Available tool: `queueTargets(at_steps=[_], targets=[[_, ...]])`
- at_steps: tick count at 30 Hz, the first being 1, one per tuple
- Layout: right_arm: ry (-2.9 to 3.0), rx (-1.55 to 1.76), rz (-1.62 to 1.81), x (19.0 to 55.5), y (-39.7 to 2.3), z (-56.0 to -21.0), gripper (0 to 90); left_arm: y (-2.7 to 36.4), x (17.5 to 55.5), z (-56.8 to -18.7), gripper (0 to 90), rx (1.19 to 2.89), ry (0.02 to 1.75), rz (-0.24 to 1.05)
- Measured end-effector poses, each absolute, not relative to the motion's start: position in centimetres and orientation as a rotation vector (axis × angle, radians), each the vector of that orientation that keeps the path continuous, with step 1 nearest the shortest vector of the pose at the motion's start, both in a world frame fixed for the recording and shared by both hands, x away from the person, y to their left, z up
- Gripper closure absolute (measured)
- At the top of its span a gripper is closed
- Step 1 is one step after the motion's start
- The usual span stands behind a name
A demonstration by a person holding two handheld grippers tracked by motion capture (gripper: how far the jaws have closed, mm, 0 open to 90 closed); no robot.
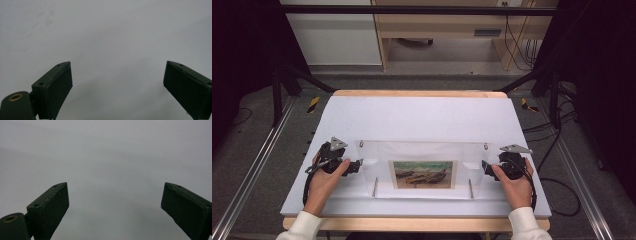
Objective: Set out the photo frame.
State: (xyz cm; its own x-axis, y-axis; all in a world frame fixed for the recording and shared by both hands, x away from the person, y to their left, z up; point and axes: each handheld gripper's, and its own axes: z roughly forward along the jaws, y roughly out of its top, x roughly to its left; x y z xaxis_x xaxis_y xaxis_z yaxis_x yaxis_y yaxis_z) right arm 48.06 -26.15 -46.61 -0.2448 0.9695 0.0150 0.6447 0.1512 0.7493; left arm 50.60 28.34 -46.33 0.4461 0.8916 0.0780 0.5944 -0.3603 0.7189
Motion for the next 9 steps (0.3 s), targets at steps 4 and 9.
queueTargets(at_steps=[4,9], targets=[[1.925,1.572,0.893,47.7,-26.9,-46.9,9.5,29.4,50.3,-46.4,7.3,2.055,1.270,0.632],[1.901,1.563,0.898,47.0,-27.3,-46.8,10.8,30.2,49.6,-46.6,6.4,2.008,1.274,0.640]])
